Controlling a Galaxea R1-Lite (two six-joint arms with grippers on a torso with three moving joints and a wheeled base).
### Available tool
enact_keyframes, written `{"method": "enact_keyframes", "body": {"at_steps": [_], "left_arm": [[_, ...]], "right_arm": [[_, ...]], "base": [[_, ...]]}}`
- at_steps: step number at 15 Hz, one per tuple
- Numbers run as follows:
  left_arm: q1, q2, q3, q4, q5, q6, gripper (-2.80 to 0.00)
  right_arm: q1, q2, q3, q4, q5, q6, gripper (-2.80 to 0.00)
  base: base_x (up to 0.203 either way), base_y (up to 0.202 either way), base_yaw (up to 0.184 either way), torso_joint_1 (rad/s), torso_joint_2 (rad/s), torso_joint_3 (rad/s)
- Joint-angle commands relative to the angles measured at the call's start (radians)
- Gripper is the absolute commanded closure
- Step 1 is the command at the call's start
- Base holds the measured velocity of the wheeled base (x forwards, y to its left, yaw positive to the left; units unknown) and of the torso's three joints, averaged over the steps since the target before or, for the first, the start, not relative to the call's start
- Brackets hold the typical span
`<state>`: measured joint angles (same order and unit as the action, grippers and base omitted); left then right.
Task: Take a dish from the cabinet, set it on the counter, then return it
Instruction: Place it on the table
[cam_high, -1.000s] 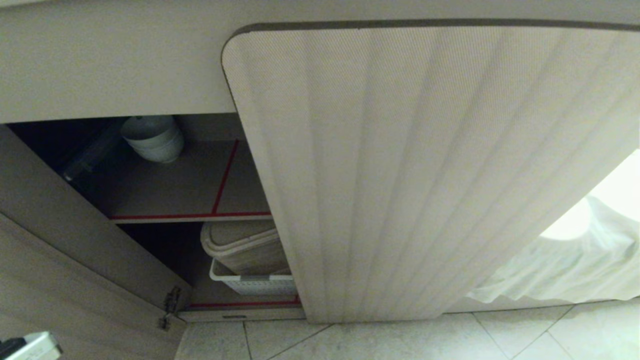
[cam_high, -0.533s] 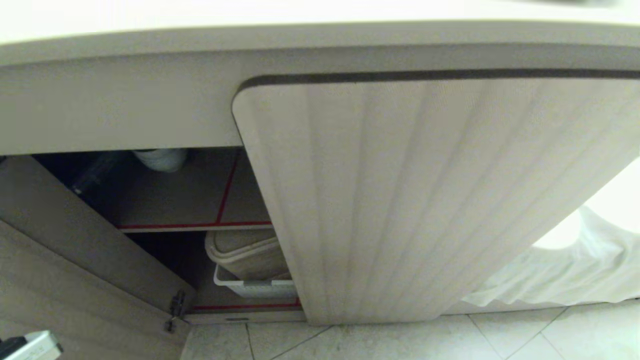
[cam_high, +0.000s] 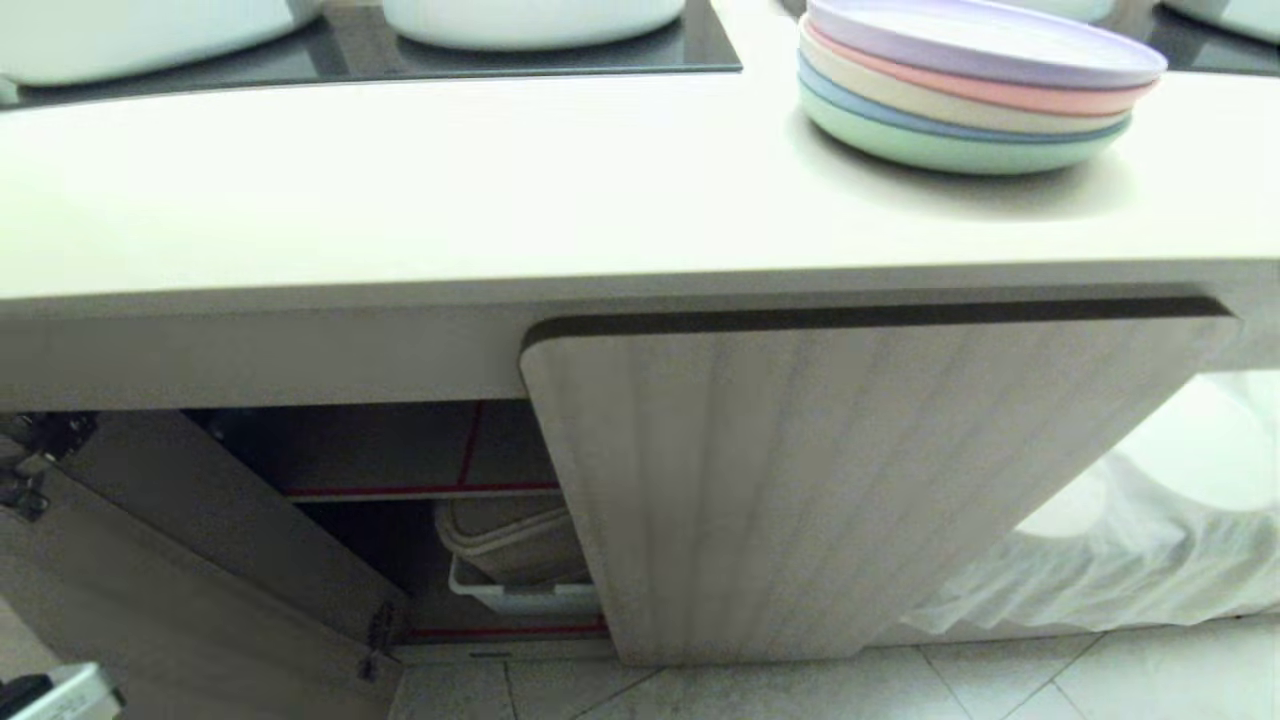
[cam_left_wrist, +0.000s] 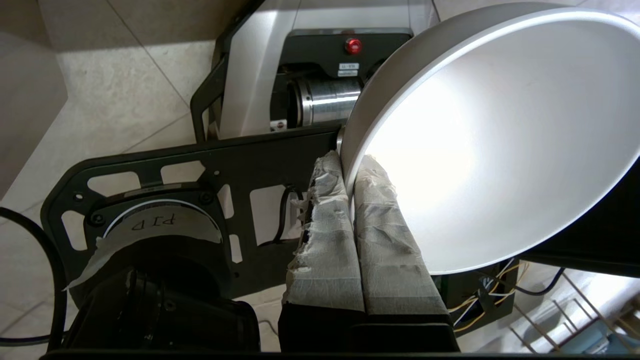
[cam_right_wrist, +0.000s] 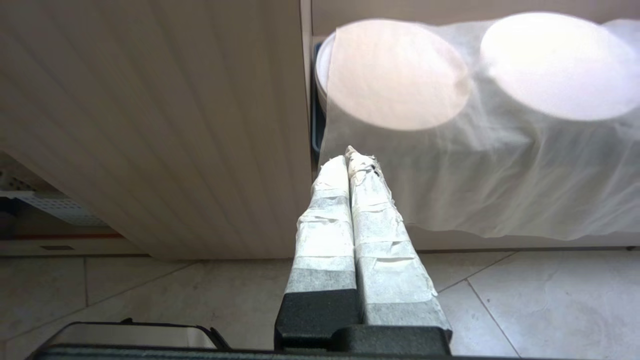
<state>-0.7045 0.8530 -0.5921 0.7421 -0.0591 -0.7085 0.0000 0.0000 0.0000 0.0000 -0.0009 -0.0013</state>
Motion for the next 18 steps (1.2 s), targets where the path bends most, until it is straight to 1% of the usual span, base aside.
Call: {"method": "enact_keyframes", "body": {"at_steps": [1,4,10,13,18], "left_arm": [[-0.001,0.005,-0.001,0.016,-0.001,-0.003,0.0],[-0.03,0.001,-0.009,0.044,0.001,-0.005,0.0],[-0.036,0.001,-0.012,0.059,0.005,-0.003,0.0],[-0.064,-0.003,-0.02,0.099,0.013,-0.003,0.0],[-0.072,0.001,-0.027,0.105,0.017,-0.002,0.0]], "right_arm": [[0.0,0.0,0.0,0.0,-0.001,0.0,0.0],[0.002,0.0,0.0,0.0,-0.001,0.0,0.0],[0.0,0.0,0.0,0.0,-0.001,0.0,0.0],[0.0,0.0,0.0,0.0,-0.001,0.0,0.0],[0.001,0.0,0.0,0.0,0.0,0.0,0.0]], "base": [[0.0,0.0,0.0,0.203,-0.49,-0.273],[0.0,0.0,0.0,0.207,-0.48,-0.277],[0.0,0.0,0.0,0.228,-0.51,-0.286],[0.0,0.0,0.0,0.244,-0.54,-0.295],[0.0,0.0,0.0,0.268,-0.57,-0.302]]}}
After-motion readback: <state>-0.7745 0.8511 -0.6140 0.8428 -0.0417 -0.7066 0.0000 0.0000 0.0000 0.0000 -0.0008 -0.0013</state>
